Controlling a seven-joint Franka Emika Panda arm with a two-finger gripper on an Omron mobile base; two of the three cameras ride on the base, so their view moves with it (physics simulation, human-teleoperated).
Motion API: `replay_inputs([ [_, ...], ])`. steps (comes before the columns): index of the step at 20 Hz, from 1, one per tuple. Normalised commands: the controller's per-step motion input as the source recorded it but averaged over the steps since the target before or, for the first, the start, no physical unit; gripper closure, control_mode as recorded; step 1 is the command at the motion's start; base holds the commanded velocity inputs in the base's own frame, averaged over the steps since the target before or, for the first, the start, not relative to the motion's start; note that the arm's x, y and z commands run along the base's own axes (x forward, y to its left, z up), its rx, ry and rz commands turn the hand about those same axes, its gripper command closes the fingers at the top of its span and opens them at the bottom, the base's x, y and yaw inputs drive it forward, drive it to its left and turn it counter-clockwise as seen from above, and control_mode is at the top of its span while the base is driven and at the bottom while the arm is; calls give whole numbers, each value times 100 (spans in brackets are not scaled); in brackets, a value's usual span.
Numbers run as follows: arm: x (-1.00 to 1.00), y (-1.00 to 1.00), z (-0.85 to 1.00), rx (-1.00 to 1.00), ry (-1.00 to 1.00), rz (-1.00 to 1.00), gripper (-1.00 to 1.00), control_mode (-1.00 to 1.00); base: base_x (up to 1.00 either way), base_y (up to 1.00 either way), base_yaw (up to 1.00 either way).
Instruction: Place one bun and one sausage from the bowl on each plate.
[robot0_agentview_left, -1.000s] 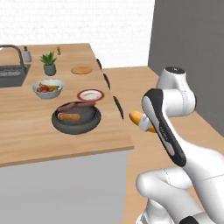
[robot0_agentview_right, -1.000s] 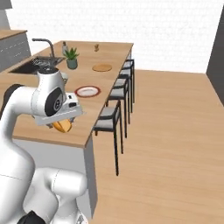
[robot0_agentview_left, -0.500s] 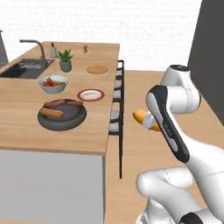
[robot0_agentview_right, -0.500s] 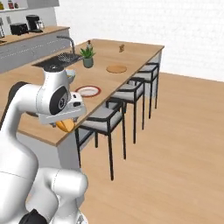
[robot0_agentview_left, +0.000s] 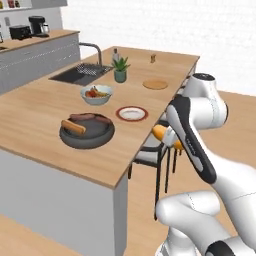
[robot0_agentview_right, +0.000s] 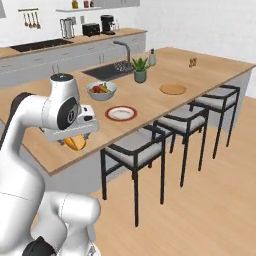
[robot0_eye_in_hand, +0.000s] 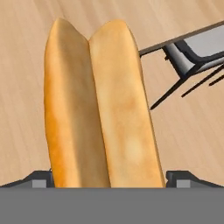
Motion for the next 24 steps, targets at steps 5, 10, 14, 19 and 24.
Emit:
replay_inputs([
  [5, 0, 0, 0, 0, 0, 0, 100, 100, 0, -100, 48],
  [10, 0, 0, 0, 0, 0, 0, 100, 100, 1, -99, 51],
  [14, 0, 0, 0, 0, 0, 0, 100, 100, 7, -92, 56],
  [19, 0, 0, 0, 0, 0, 0, 100, 100, 10, -97, 53],
  [24, 0, 0, 0, 0, 0, 0, 100, 100, 17, -100, 48],
])
